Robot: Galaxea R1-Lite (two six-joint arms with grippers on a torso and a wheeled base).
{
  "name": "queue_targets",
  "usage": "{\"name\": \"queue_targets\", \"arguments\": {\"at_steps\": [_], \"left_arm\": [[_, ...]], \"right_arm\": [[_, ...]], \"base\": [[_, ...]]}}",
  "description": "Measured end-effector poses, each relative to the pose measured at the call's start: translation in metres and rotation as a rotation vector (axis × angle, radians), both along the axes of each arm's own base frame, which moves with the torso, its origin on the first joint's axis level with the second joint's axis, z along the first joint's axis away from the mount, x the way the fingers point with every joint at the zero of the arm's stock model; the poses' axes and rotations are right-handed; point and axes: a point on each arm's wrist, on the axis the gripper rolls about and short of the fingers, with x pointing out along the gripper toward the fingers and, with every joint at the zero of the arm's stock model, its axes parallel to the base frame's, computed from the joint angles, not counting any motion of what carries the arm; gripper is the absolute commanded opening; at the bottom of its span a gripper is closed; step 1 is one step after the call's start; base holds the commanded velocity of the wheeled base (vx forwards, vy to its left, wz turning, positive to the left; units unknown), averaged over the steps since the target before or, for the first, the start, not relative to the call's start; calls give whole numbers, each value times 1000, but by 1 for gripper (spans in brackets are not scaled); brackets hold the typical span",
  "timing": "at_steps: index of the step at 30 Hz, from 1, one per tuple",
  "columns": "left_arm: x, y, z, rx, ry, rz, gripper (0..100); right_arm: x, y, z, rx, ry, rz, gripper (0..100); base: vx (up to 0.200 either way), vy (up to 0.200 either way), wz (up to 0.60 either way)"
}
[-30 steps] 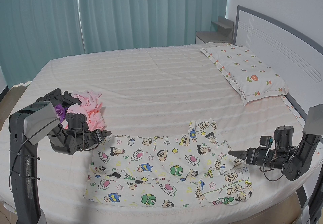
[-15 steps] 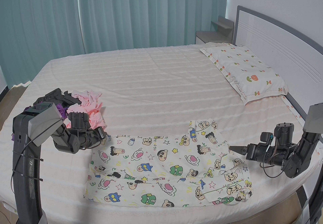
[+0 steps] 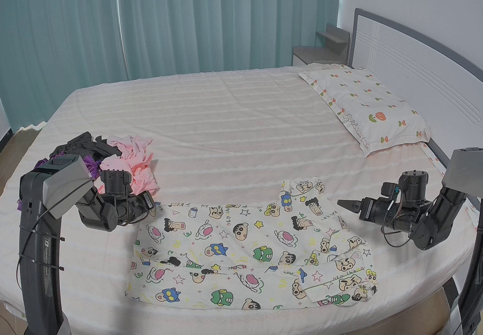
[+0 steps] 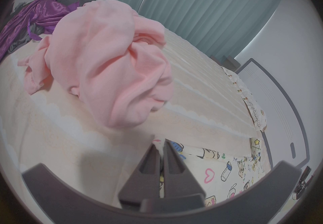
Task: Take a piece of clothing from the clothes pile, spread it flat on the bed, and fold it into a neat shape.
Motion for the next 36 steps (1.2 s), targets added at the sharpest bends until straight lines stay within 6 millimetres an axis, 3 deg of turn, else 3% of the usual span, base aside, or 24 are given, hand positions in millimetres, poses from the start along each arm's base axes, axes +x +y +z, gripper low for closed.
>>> {"name": "queue_targets", "arguments": {"at_steps": [8, 17, 24, 31, 32, 36], "left_arm": [[4, 3, 5, 15, -54, 62, 0], [5, -4, 8, 36, -73, 89, 0], [3, -8, 9, 42, -69, 91, 0], [0, -12, 7, 48, -59, 87, 0], [0, -12, 7, 48, -58, 86, 0], [-1, -14, 6, 50, -53, 84, 0]], "right_arm": [[50, 5, -2, -23, -1, -40, 100], [98, 14, -22, -46, 52, -57, 100], [123, 32, -37, -56, 81, -33, 100], [140, 62, -53, -94, 110, -21, 100], [141, 66, -56, -98, 119, -16, 0], [144, 77, -65, -101, 128, -10, 0]], "base": [[0, 0, 0], [0, 0, 0], [0, 0, 0], [0, 0, 0], [0, 0, 0], [0, 0, 0]]}}
